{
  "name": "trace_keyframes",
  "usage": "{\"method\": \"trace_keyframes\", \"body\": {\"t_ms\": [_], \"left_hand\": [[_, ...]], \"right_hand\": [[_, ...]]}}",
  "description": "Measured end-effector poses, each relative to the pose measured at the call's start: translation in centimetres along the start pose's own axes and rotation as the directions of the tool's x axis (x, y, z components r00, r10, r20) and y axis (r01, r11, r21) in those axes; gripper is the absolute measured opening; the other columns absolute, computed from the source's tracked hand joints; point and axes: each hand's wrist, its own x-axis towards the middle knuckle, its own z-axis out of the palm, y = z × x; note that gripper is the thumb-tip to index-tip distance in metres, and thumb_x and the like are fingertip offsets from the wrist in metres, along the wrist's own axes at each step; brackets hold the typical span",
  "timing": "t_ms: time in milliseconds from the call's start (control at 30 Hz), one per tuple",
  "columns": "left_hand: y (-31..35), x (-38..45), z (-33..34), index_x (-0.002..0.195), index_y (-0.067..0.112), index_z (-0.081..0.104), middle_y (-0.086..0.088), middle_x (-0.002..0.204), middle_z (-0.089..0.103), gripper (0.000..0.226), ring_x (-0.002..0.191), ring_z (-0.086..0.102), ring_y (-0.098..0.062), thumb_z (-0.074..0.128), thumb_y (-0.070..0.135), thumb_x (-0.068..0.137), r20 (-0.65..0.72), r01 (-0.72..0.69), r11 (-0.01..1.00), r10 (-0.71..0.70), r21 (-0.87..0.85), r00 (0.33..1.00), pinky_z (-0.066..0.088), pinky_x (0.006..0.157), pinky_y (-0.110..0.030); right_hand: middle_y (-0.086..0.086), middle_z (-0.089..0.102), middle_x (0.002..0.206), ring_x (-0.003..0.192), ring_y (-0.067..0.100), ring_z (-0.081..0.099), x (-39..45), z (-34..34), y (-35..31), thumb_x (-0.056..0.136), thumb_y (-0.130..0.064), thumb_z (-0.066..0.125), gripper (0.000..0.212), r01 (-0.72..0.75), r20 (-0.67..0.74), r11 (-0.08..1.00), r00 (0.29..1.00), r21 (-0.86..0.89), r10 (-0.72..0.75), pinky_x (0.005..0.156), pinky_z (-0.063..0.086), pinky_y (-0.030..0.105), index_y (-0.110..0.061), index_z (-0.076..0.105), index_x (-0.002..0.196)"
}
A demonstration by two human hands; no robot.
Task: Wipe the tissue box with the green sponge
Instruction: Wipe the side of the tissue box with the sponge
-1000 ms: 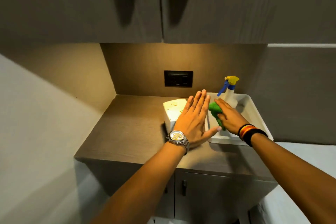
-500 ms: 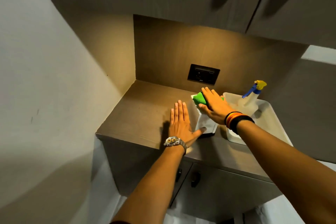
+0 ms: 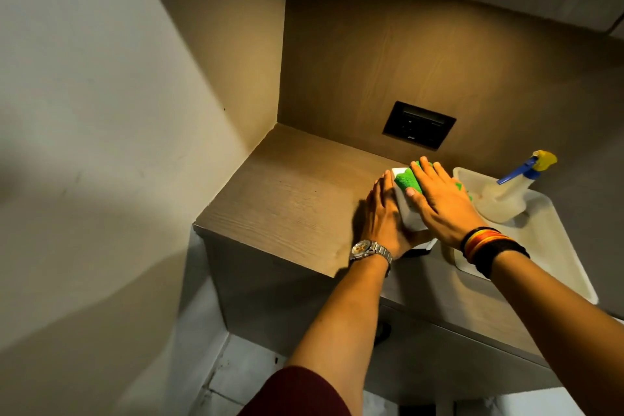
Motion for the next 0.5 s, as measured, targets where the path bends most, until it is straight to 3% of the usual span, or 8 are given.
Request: {"method": "trace_keyframes", "body": {"t_ms": [133, 300, 433, 500], "left_hand": [[-0.1, 0.5, 0.4, 0.154, 0.037, -0.007, -0.008, 0.160, 0.023, 0.145, 0.143, 0.034, -0.032, 0.094, 0.047, 0.050, -0.004, 0.010, 0.996, -0.010, -0.094, 1.000, 0.041, 0.111, -0.054], [-0.6, 0.5, 0.7, 0.156, 0.029, -0.005, -0.011, 0.157, 0.026, 0.145, 0.141, 0.036, -0.035, 0.090, 0.056, 0.049, -0.054, -0.035, 0.999, 0.033, -0.033, 0.998, 0.041, 0.109, -0.055], [-0.3, 1.2, 0.4, 0.156, 0.031, -0.003, -0.004, 0.156, 0.029, 0.147, 0.141, 0.036, -0.026, 0.085, 0.068, 0.044, -0.029, -0.031, 0.995, 0.028, -0.094, 0.999, 0.038, 0.112, -0.043], [-0.2, 1.2, 0.3, 0.155, 0.034, -0.006, -0.003, 0.157, 0.025, 0.149, 0.142, 0.035, -0.027, 0.087, 0.065, 0.044, -0.014, -0.010, 0.992, 0.008, -0.127, 1.000, 0.040, 0.111, -0.044]], "right_hand": [[-0.001, 0.003, 0.166, 0.153, 0.023, 0.003, 0.0, 0.0, -0.2, 0.099, -0.055, 0.024, 0.065, -0.010, 0.015, 1.000, 1.000, -0.004, 0.010, 0.121, 0.002, 0.047, -0.028, 0.008, 0.156], [0.000, 0.003, 0.166, 0.153, 0.023, 0.001, 0.0, -0.2, -0.3, 0.098, -0.055, 0.023, 0.067, -0.010, 0.030, 1.000, 0.999, -0.005, 0.010, 0.120, 0.001, 0.046, -0.028, 0.008, 0.156], [-0.001, 0.003, 0.166, 0.153, 0.022, 0.001, -0.1, -0.2, -0.3, 0.098, -0.055, 0.024, 0.067, -0.010, 0.034, 1.000, 0.999, 0.002, 0.010, 0.120, 0.001, 0.045, -0.028, 0.008, 0.156], [-0.001, 0.003, 0.166, 0.153, 0.023, 0.001, 0.0, -0.2, -0.3, 0.098, -0.055, 0.025, 0.066, -0.016, 0.041, 1.000, 0.999, -0.002, 0.016, 0.120, 0.001, 0.046, -0.028, 0.008, 0.156]]}}
